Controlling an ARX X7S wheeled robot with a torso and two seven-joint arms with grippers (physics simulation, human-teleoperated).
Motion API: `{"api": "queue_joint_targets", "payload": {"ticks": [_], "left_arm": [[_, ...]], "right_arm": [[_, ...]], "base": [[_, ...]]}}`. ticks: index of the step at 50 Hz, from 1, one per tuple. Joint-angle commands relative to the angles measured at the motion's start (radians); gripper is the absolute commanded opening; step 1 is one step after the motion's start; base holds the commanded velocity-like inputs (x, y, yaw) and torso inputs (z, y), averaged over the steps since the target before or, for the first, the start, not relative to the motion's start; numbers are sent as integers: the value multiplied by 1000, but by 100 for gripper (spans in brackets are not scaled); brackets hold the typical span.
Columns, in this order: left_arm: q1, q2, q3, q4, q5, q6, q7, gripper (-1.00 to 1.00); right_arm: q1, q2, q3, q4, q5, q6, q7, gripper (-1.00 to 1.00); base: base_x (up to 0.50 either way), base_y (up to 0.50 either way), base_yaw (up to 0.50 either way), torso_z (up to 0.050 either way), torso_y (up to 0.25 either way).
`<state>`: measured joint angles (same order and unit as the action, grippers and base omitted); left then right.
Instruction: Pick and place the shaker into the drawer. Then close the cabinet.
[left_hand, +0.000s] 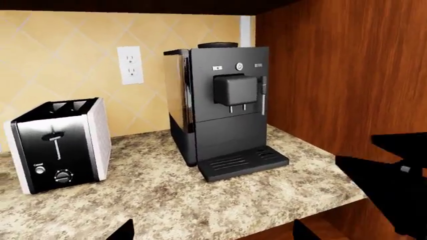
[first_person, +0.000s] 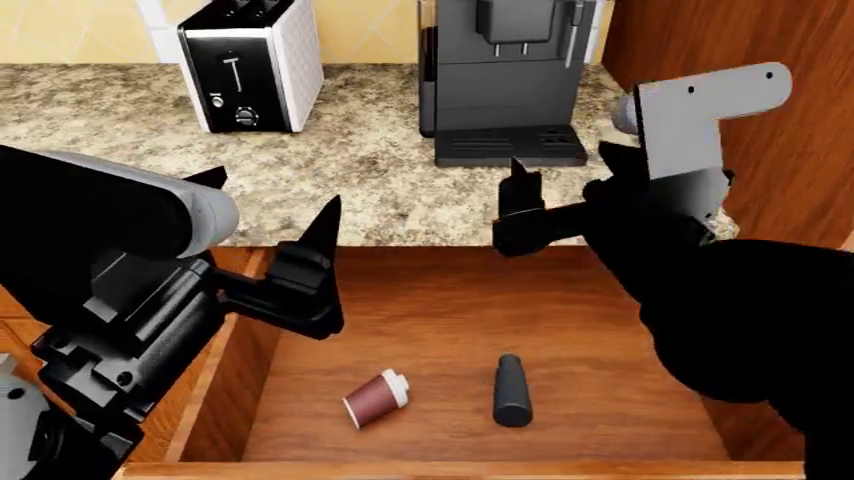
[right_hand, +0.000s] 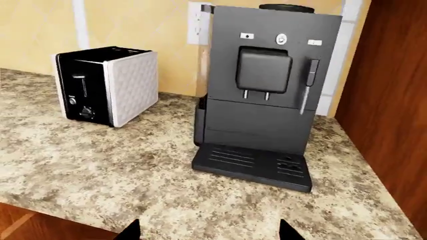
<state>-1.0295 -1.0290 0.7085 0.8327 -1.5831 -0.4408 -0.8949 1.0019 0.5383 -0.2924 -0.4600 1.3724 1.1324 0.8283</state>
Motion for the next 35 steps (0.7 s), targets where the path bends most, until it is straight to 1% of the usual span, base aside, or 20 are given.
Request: {"api": "queue_joint_targets", "payload": {"ticks": [1,14,22,35], "left_arm": [[-12,61,-1,27,-16,23,-81,100],[-1,44,-5,42,-15,26,-89,100],[2,48,-4,42,-5,24,-78,100],[0,67,7,34,14,10,-65,100]], "right_arm": [[138,61,116,-214,176,40,244,100],[159,63,109,-227,186,36,280,100],[159,64,96,-234,203,39,304,100],[165,70,47,-253,174,72,303,100]], "base": [[-42,500,0,0,0],[-100,500,0,0,0],[-319,471,0,0,0],[-422,404,0,0,0]]}}
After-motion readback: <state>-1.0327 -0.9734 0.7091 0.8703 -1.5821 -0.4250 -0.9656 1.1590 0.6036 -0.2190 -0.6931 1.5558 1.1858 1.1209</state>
